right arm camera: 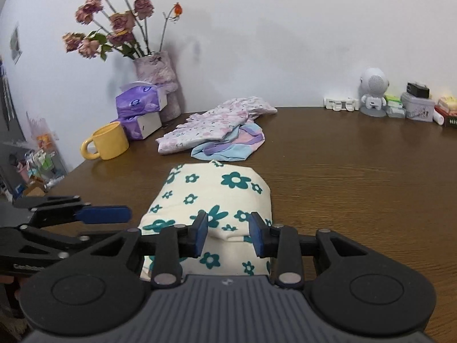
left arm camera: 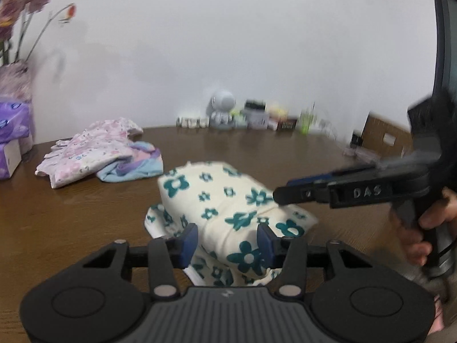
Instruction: Fold clothes
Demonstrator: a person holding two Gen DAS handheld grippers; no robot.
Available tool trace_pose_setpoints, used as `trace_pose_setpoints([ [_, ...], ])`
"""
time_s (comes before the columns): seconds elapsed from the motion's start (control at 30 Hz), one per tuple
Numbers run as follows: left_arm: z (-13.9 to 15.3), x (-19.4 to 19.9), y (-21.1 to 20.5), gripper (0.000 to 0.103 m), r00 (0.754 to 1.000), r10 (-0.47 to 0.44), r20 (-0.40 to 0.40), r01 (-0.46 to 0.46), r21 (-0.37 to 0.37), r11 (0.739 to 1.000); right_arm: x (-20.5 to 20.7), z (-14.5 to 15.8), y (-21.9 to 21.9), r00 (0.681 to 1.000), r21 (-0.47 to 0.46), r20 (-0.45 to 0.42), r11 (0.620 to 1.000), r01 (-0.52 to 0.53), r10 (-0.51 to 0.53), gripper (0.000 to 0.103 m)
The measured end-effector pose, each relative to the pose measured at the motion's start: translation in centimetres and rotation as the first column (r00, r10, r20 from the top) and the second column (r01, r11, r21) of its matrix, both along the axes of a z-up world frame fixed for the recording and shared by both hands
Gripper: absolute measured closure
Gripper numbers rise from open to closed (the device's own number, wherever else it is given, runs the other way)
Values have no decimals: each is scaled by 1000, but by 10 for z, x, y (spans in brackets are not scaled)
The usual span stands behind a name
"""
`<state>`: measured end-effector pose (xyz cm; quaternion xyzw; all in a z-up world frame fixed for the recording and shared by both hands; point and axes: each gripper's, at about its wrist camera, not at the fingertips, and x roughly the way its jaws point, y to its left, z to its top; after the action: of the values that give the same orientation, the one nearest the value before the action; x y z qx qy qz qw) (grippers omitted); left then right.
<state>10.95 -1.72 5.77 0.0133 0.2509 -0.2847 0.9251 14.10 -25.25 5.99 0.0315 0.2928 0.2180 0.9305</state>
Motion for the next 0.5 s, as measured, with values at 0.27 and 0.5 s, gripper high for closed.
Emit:
trace_pose_setpoints([
  [0.27, 8, -3, -14, 60, 999, 35, 40, -38, 80, 996, -18, -3, -5, 998, 14, 44, 998, -55, 55, 71],
  [0.5, 27, 43, -39, 57, 999, 31, 30, -34, 96, 995, -21, -12, -16, 997, 2, 38, 998, -62, 62, 71],
])
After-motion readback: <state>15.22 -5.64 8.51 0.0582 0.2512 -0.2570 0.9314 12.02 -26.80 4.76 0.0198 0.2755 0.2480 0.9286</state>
